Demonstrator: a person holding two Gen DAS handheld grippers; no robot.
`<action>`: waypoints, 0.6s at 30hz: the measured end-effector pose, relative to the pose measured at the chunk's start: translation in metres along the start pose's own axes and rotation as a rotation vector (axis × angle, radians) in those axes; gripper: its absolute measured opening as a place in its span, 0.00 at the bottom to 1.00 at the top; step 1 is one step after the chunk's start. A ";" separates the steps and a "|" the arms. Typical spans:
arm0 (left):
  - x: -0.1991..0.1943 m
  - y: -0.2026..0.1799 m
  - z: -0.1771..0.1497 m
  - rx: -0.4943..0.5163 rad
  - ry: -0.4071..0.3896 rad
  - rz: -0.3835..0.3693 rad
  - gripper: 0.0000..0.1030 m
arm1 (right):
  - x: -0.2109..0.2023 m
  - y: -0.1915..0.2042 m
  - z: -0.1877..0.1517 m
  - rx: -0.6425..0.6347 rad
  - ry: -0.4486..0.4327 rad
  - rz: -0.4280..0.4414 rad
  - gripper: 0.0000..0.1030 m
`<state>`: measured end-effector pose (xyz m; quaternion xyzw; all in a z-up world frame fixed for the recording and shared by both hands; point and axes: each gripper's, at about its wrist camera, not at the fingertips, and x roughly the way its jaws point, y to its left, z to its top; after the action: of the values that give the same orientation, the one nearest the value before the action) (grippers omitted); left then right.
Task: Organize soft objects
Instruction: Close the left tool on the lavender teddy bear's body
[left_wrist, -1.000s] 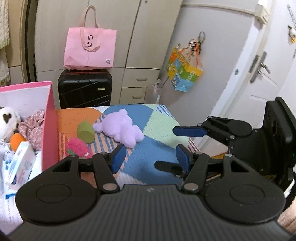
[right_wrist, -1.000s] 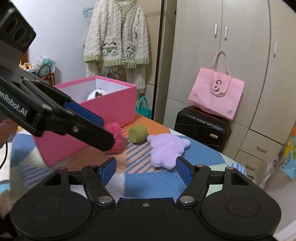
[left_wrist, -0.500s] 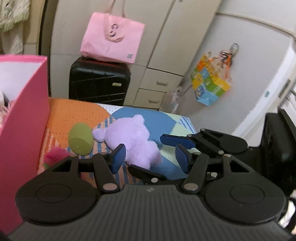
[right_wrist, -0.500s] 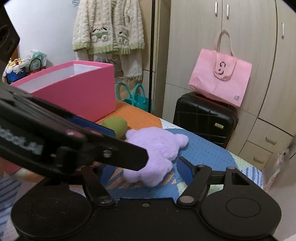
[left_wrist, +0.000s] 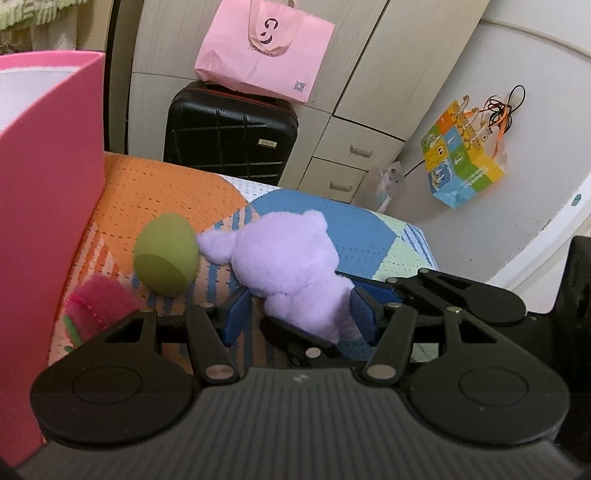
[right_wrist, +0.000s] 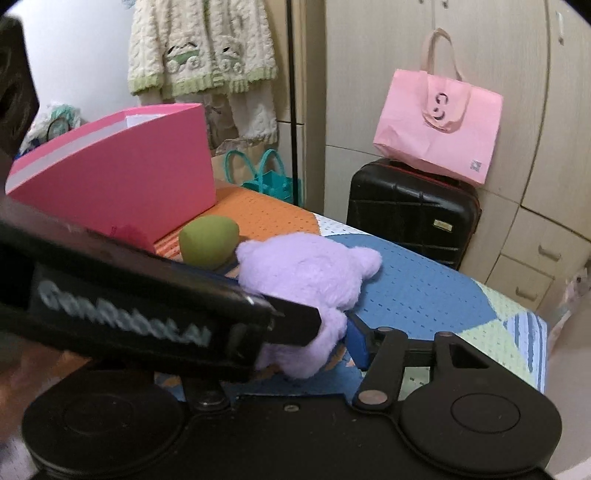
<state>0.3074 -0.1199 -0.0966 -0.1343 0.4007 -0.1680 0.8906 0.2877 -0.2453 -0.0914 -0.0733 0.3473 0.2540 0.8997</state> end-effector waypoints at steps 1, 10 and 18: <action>0.002 0.000 -0.001 -0.006 0.002 -0.001 0.56 | 0.000 0.000 -0.001 0.007 0.001 -0.004 0.59; 0.007 -0.002 -0.002 -0.011 0.007 -0.011 0.53 | -0.003 -0.001 -0.005 0.061 -0.011 -0.027 0.56; 0.002 -0.015 -0.011 0.031 0.002 -0.010 0.50 | -0.013 -0.001 -0.011 0.124 -0.016 -0.045 0.55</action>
<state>0.2978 -0.1352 -0.0995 -0.1225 0.3982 -0.1788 0.8913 0.2738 -0.2552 -0.0911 -0.0231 0.3533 0.2125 0.9108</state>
